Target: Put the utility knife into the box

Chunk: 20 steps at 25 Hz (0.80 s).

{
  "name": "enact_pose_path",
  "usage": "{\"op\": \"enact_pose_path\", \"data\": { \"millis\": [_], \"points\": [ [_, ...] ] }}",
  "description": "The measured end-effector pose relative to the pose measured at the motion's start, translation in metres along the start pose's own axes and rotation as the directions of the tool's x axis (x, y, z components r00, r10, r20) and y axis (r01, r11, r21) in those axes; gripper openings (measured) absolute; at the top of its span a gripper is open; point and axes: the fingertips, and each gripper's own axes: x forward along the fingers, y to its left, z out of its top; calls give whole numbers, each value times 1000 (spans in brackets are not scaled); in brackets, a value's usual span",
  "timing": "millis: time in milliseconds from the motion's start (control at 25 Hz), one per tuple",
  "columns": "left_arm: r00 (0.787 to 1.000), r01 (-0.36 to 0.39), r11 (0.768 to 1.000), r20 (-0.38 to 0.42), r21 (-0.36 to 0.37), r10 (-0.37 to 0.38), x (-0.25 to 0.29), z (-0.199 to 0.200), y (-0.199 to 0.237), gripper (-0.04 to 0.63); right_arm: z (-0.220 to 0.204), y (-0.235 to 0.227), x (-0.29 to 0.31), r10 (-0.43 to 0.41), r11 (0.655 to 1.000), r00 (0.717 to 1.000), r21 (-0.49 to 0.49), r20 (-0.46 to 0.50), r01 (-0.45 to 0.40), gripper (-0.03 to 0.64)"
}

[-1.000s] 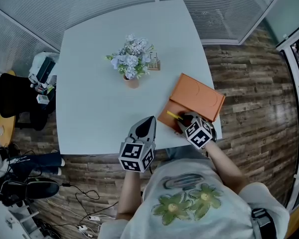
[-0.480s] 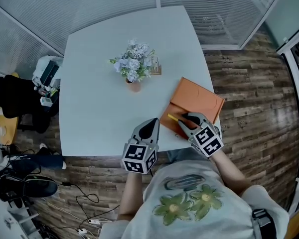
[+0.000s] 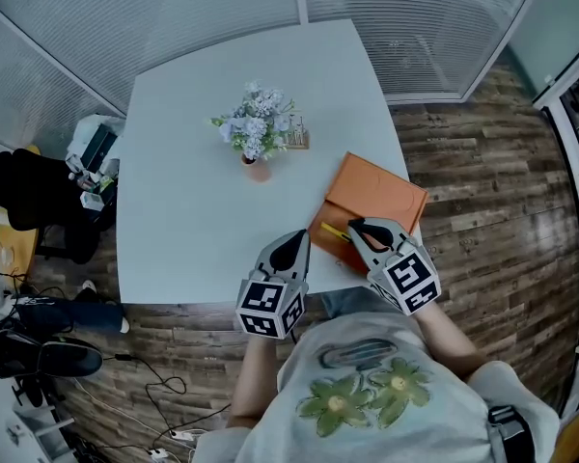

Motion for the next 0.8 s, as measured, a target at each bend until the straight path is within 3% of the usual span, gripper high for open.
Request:
{"op": "enact_pose_path", "data": {
  "millis": [320,800],
  "points": [
    [1000,-4,1000,22,12,3,-5,6,-13,0,30,3,-22,-18,1000,993,-13,118,20,3],
    [998,-21,1000,52,19,20,-18,9,-25,0,32,9,-42,-30,999,990,-36,136,35,2]
  ]
}}
